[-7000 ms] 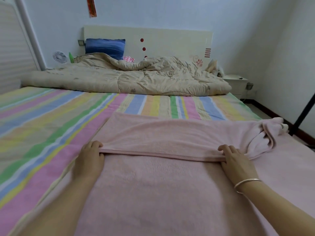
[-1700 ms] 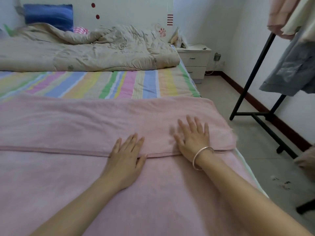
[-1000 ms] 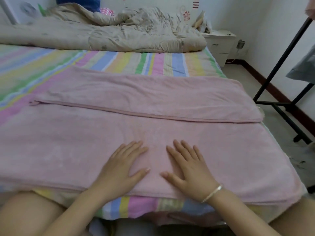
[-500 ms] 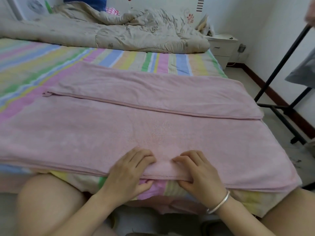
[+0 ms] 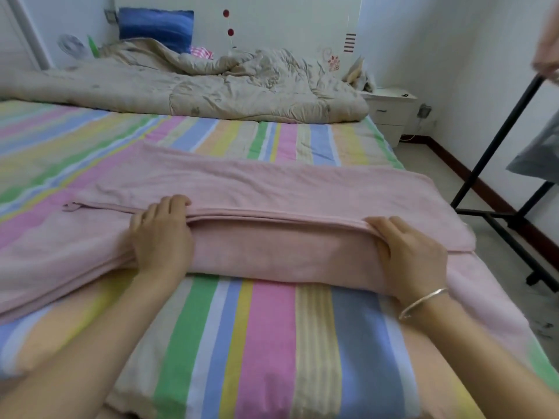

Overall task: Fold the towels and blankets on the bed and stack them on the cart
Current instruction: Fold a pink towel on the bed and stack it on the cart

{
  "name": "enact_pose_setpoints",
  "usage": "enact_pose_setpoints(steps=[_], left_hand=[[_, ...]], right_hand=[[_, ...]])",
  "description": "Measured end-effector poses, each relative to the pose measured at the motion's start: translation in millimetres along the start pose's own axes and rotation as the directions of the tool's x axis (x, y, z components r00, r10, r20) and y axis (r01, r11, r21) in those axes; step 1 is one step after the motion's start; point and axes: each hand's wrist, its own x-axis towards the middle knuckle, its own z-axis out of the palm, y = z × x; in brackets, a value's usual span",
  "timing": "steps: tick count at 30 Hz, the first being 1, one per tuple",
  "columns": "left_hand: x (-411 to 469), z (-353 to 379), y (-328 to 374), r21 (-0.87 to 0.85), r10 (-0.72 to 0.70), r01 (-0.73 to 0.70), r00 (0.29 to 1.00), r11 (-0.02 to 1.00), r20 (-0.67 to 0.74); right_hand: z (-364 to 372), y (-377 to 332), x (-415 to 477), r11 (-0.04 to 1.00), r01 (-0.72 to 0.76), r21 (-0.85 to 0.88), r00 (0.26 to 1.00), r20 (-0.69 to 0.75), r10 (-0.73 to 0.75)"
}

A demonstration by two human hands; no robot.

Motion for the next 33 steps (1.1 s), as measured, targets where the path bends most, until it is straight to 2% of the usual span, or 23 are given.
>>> enact_pose_setpoints(steps=[3,8,11,14,17,19,20,23,24,27,29,31,33], left_hand=[[53,24,-8,0.017,-0.056,0.057,0.998,0.998,-0.043],[145,52,2,0.117,0.042,-0.028,0.992,0.993,-0.117],[185,75,12,0.148,0.103,-0.088,0.990,0.985,-0.093],[200,108,21,0.205,0.120,-0.125,0.992,0.971,0.033],[190,139,20,0.275,0.065,-0.158,0.946,0.948,0.317],[177,159,11,0.211,0.051,-0.162,0.891,0.964,0.451],[170,165,5,0.155,0.062,-0.149,0.886,0.977,0.460],[155,167,-16,0.007,0.133,-0.145,0.926,0.989,0.354],[150,162,-20,-0.033,0.169,-0.168,0.926,0.985,0.337],[136,141,-37,-0.124,0.266,-0.238,0.903,0.963,0.337],[127,125,-56,-0.159,0.279,-0.239,0.906,0.958,0.320],[118,110,-89,-0.181,0.226,-0.182,0.937,0.967,0.266],[113,100,-121,-0.219,0.121,-0.065,0.961,0.974,0.250]], right_hand=[[23,18,49,1.000,0.030,-0.006,1.000,0.001,-0.029],[63,39,145,0.991,0.027,-0.128,0.999,0.035,-0.023],[95,55,186,0.984,-0.001,-0.179,0.998,0.063,0.012],[133,67,204,0.957,0.010,-0.290,0.976,0.209,0.053],[165,71,195,0.945,-0.013,-0.327,0.916,0.376,0.142],[184,71,182,0.966,-0.052,-0.254,0.913,0.380,0.149],[190,69,174,0.980,-0.054,-0.193,0.935,0.335,0.118],[205,40,160,0.999,0.027,-0.019,0.987,0.157,-0.023],[207,23,156,0.998,0.050,0.043,0.987,0.149,-0.056],[209,-41,150,0.960,0.126,0.249,0.955,0.233,-0.186],[210,-79,146,0.927,0.228,0.297,0.917,0.256,-0.307],[212,-111,145,0.900,0.301,0.316,0.889,0.248,-0.385],[215,-135,149,0.878,0.314,0.361,0.864,0.274,-0.422]])
